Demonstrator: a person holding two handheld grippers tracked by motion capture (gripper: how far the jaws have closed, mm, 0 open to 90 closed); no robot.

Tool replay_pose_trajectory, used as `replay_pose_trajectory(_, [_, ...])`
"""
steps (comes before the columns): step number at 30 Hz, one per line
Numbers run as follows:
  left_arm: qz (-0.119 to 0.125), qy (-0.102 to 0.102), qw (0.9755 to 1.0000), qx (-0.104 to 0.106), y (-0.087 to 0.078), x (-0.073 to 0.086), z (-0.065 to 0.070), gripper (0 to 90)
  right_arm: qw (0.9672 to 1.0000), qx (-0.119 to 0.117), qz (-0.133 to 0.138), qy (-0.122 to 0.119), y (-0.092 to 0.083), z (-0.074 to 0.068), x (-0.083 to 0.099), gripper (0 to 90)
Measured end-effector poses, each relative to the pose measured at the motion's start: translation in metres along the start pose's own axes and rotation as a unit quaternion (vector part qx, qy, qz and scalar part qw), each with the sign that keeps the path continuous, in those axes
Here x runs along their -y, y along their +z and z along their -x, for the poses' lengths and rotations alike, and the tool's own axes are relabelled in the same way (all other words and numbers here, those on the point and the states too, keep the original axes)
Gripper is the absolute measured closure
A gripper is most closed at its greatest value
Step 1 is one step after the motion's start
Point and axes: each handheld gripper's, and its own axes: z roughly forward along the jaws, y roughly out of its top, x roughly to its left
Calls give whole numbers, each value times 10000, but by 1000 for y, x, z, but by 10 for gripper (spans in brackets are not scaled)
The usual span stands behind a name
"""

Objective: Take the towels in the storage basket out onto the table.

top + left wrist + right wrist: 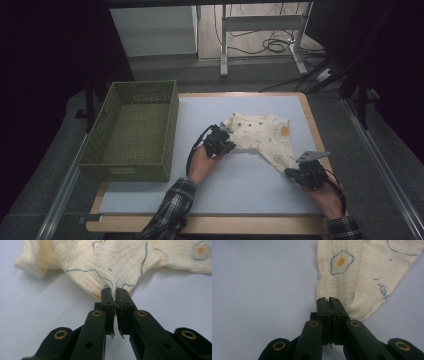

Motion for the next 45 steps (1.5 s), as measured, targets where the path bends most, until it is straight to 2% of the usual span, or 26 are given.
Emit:
replay_pose_trajectory(1, [0, 0, 10000, 0, 0, 0, 0, 853, 10000, 0, 0, 0, 0, 0, 0, 876])
replay_pose_trajectory(5, [23, -68, 10000, 56, -30, 23, 8, 850, 9999, -49, 155, -12, -12, -4, 5, 876])
replay_pose_trajectory(8, [18, -115, 9999, 89, -41, 36, 11, 848, 9995, -178, 242, -7, -21, -8, 9, 875])
replay_pose_trajectory(11, [-42, -179, 9996, 196, -51, 52, 14, 847, 9991, -294, 300, -16, -29, -13, 13, 876])
replay_pose_trajectory(12, [-66, -171, 9995, 255, -56, 61, 18, 847, 9987, -375, 342, -34, -33, -17, 15, 876])
replay_pose_trajectory(13, [-66, -171, 9995, 255, -56, 61, 18, 847, 9987, -375, 342, -34, -33, -17, 15, 876])
replay_pose_trajectory(18, [-45, -204, 9989, 422, -72, 86, 28, 847, 9980, -493, 383, -86, -44, -30, 26, 876])
replay_pose_trajectory(23, [-81, -185, 9984, 532, -79, 98, 36, 849, 9977, -562, 360, -67, -49, -36, 33, 876])
replay_pose_trajectory(25, [-129, -179, 9980, 600, -83, 106, 41, 850, 9977, -599, 322, -76, -52, -40, 37, 876])
replay_pose_trajectory(26, [-157, -163, 9972, 714, -85, 112, 46, 850, 9975, -656, 244, -61, -53, -43, 42, 875])
replay_pose_trajectory(27, [-157, -163, 9972, 714, -85, 112, 46, 850, 9975, -656, 244, -61, -53, -43, 42, 875])
replay_pose_trajectory(28, [-179, -145, 9967, 780, -85, 117, 50, 843, 9975, -691, 147, -69, -54, -46, 47, 875])
replay_pose_trajectory(29, [-197, -124, 9967, 784, -86, 120, 52, 843, 9975, -691, 147, -69, -54, -46, 47, 872])
replay_pose_trajectory(30, [-117, -76, 9970, 761, -87, 121, 53, 825, 9974, -699, 140, -86, -55, -47, 48, 870])
replay_pose_trajectory(31, [-57, -54, 9972, 741, -88, 121, 53, 750, 9975, -690, 157, -73, -56, -47, 50, 862])
replay_pose_trajectory(35, [72, -110, 9985, 528, -89, 112, 43, 647, 9974, -635, 331, 41, -60, -37, 46, 806])
replay_pose_trajectory(38, [157, -137, 9995, 233, -81, 95, 34, 585, 9979, -496, 381, 134, -54, -26, 39, 753])
replay_pose_trajectory(39, [157, -137, 9995, 233, -81, 95, 34, 580, 9979, -496, 381, 134, -54, -26, 39, 753])
replay_pose_trajectory(40, [173, -168, 9997, 108, -73, 85, 27, 576, 9980, -463, 393, 161, -49, -22, 35, 733])
replay_pose_trajectory(41, [173, -168, 9997, 108, -73, 85, 27, 567, 9980, -463, 393, 161, -49, -22, 35, 733])
replay_pose_trajectory(42, [183, -226, 9996, -29, -65, 74, 20, 562, 9982, -398, 405, 188, -45, -18, 31, 714])
replay_pose_trajectory(43, [183, -226, 9996, -29, -65, 74, 20, 562, 9982, -398, 405, 188, -45, -18, 31, 714])
replay_pose_trajectory(44, [226, -295, 9993, -98, -54, 60, 9, 562, 9982, -387, 421, 204, -43, -17, 29, 707])
replay_pose_trajectory(45, [238, -300, 9991, -165, -50, 56, 6, 562, 9981, -360, 441, 229, -38, -13, 25, 695])
